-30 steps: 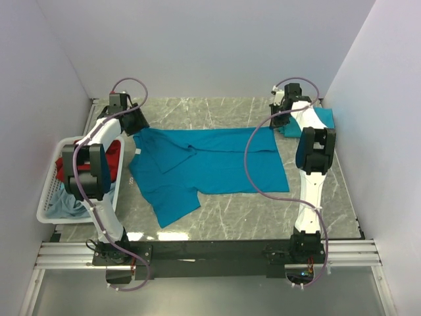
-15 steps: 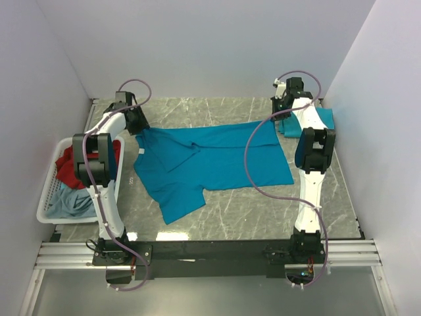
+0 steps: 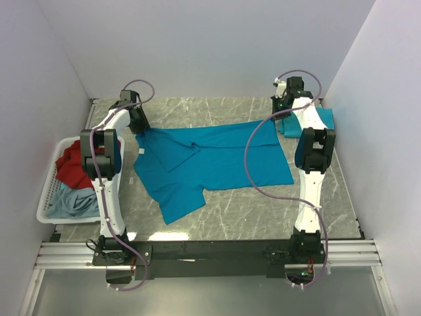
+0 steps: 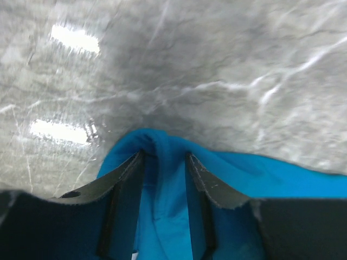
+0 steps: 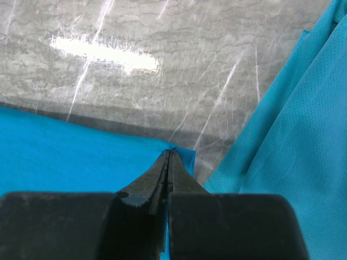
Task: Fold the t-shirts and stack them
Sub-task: Fold the tshirt
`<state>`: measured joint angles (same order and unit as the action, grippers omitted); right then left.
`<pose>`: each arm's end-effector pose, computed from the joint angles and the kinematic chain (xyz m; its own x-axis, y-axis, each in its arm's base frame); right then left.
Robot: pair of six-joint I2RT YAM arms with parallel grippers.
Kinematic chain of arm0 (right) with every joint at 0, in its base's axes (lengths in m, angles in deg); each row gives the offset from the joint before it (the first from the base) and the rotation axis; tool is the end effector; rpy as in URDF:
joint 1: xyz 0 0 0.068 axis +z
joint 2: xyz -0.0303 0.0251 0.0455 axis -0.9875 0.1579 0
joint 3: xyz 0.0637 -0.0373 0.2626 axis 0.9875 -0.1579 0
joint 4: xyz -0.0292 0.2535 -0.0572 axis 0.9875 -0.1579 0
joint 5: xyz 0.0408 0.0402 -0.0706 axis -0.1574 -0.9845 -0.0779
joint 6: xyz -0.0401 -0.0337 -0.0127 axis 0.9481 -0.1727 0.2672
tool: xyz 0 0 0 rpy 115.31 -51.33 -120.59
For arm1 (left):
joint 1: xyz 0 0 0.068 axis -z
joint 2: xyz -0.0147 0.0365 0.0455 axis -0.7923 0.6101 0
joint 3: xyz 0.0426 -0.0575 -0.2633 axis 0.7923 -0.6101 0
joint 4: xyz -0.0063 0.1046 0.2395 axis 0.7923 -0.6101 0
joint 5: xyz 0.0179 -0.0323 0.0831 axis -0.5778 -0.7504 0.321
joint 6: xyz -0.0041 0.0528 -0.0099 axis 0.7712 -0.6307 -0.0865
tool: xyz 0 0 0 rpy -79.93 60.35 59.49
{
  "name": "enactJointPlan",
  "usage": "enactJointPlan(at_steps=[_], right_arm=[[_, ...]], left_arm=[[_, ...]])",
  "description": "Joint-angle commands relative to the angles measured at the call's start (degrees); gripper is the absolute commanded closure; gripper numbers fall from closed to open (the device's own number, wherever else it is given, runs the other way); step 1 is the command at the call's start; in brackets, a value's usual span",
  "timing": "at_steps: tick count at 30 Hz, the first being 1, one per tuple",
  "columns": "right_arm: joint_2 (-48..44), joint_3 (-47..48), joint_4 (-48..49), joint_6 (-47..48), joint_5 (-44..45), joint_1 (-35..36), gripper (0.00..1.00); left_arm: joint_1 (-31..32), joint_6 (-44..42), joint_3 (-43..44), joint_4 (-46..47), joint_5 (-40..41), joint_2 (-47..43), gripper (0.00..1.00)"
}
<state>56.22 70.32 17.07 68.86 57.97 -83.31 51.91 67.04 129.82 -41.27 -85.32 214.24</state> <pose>0.5386 -0.0124 0.1983 -0.7775 -0.1360 -0.6140 -0.2657 0.9559 0.1248 0.4942 0.0039 0.1757 -0.7351 -0.4306 -0.5236 -0.3476 0.9025 -0.2542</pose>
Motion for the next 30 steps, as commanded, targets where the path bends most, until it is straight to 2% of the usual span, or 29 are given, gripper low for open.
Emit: enactJointPlan(at_steps=[1,4,8,9,13,22,30], right_arm=[[-0.1,2.6,1.1,0.0,0.8,-0.3,1.00],[0.0,2.8,1.3,-0.2,0.8,-0.3,1.00],[0.1,2.9,1.3,-0.6,0.8,-0.3,1.00],[0.1,2.7,1.3,-0.6,0.8,-0.3,1.00],[0.3,3.1,1.3,-0.6,1.9,-0.2,1.00],[0.4,3.8,2.0,-1.6,6.1,-0.3,1.00],[1.4,5.3,1.2,-2.0,6.6,-0.3,1.00]], left_arm=[[0.2,-1.1,1.8,-1.5,2.1,0.2,0.59],[0.2,-1.1,1.4,-1.1,2.0,0.2,0.59],[0.1,-1.4,2.2,-1.7,1.0,1.2,0.69],[0.2,-1.5,2.3,-1.8,1.0,1.6,0.72],[0.2,-1.9,2.0,-2.0,0.4,1.0,0.99],[-0.6,-3.0,0.6,-2.3,2.0,-2.2,1.00],[-2.5,-2.7,-0.4,-2.2,-0.9,-5.1,1.00]])
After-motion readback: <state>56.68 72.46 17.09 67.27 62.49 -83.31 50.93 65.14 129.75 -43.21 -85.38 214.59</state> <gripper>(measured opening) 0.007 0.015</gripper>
